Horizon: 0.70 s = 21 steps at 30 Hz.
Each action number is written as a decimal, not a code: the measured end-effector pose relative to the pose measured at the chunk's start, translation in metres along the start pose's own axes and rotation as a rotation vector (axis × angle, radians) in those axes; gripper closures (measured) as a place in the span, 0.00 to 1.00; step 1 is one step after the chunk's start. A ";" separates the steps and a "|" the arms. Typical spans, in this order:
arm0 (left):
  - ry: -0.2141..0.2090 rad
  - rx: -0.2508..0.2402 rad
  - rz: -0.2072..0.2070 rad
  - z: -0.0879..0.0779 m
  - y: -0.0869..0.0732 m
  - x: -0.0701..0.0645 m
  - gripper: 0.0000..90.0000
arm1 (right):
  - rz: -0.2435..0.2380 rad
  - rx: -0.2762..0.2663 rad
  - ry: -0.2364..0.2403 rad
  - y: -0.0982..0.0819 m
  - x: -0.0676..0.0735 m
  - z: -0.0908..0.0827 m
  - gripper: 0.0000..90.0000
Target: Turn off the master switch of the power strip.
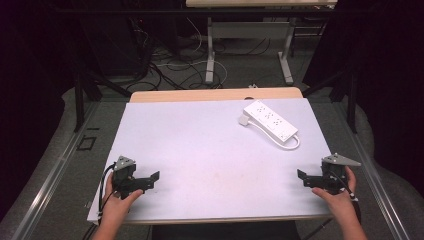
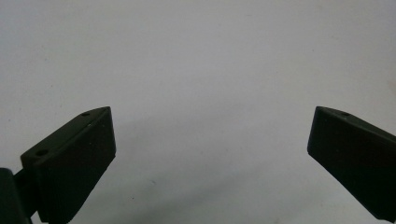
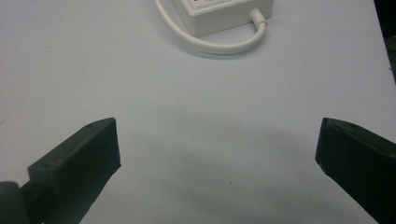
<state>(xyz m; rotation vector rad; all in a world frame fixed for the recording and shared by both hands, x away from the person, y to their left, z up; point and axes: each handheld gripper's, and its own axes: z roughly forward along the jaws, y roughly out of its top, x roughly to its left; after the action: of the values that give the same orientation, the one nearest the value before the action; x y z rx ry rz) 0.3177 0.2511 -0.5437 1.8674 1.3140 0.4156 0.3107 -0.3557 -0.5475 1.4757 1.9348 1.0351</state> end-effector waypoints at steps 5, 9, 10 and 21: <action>-0.007 -0.019 0.009 -0.001 0.001 -0.003 0.01 | 0.011 0.004 0.001 -0.001 0.002 -0.003 0.00; 0.000 -0.015 0.014 0.001 0.002 -0.004 0.02 | -0.005 0.011 0.002 -0.002 0.006 -0.001 0.00; 0.001 -0.011 0.016 0.001 0.002 -0.004 0.02 | -0.011 0.015 -0.002 -0.003 0.007 -0.001 0.00; -0.002 -0.018 0.016 0.001 0.000 -0.005 0.02 | -0.034 0.013 0.016 -0.001 0.012 0.001 0.00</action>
<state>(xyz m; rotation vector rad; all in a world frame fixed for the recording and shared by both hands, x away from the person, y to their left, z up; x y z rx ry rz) 0.3164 0.2457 -0.5434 1.8641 1.2907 0.4323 0.3070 -0.3440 -0.5481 1.4413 1.9748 1.0240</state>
